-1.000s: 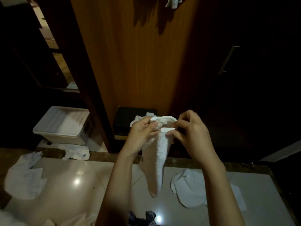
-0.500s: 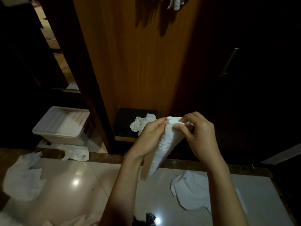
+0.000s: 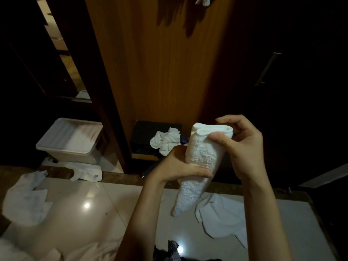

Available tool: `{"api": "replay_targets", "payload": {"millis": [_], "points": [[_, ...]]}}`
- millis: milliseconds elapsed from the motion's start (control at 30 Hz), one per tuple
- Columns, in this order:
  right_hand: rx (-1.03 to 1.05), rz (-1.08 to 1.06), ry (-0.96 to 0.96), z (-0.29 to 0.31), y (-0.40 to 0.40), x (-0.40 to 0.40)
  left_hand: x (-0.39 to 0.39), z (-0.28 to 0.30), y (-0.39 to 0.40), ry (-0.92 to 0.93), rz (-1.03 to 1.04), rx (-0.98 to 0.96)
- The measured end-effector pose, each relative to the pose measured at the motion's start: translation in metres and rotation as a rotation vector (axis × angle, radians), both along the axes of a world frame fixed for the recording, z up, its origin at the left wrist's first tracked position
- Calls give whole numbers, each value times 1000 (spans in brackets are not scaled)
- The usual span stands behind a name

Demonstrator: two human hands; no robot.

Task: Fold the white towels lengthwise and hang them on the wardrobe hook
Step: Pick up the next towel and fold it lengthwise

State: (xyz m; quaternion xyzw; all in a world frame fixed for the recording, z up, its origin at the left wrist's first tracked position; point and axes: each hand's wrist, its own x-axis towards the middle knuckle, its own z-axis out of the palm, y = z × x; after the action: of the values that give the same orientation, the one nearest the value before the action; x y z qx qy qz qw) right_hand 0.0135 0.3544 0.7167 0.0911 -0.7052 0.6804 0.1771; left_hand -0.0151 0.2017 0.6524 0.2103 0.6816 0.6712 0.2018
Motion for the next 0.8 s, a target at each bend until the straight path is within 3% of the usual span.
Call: {"api": "replay_targets", "payload": {"millis": [200, 333, 433, 567, 800], "points": [[-57, -188, -16, -5, -3, -4, -2, -2, 1, 16, -128, -93], [-79, -257, 1, -8, -5, -8, -4, -5, 7, -5, -132, -58], [-101, -171, -41, -10, -6, -12, -5, -9, 8, -87, -97, -5], [-129, -5, -255, -24, -6, -19, -7, -9, 6, -144, -20, 91], [-64, 213, -361, -49, -9, -24, -14, -1, 11, -169, 360, 313]]}}
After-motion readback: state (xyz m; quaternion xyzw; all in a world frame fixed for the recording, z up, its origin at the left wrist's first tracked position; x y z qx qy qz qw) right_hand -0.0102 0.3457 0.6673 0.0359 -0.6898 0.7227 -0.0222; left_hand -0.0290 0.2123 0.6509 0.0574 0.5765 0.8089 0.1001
